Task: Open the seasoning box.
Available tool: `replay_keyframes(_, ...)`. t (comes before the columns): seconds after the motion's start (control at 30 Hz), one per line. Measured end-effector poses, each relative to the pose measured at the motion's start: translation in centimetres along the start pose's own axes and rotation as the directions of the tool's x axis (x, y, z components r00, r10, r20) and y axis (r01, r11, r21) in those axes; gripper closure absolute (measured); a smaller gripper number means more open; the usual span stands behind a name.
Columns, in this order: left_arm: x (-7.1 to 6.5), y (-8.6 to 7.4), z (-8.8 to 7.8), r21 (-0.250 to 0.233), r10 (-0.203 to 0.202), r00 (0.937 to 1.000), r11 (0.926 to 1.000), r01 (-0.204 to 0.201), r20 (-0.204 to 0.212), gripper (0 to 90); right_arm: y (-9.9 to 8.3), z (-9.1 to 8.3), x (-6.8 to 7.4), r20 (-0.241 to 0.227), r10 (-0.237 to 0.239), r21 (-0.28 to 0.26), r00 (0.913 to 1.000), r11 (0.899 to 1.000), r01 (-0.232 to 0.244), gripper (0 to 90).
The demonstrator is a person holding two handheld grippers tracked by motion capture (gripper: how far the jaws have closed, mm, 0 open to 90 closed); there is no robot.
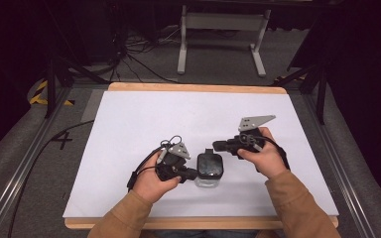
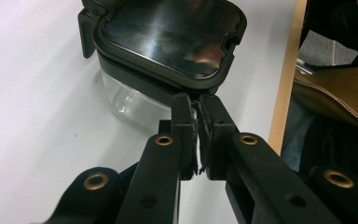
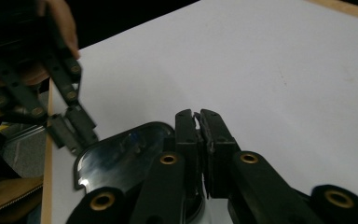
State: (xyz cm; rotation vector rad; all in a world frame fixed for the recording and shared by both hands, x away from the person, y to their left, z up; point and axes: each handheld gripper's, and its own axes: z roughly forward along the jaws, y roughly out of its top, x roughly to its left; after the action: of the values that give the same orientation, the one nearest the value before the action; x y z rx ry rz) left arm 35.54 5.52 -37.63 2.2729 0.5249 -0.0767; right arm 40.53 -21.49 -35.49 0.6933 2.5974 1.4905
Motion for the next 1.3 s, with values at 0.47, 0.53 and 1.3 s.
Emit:
replay_keyframes(0.47,-0.1,0.1,0.0,-0.023,-0.004,0.9998,0.9997,0.003,-0.018,84.3,-4.2,-1.8,4.2,-0.072,-0.078,0.175,0.9943,0.980,0.090,90.0)
replay_keyframes(0.53,-0.1,0.1,0.0,-0.027,-0.005,0.9998,0.9996,0.005,-0.019,84.4,-4.1,-1.7,4.3,-0.076,-0.082,0.165,0.9937,0.982,0.094,90.0)
replay_keyframes(1.3,-1.0,0.6,0.1,-0.090,0.040,0.9980,0.9950,-0.044,-0.048,84.4,-1.6,-2.8,3.5,-0.037,-0.034,-0.003,0.9987,0.999,0.034,90.0)
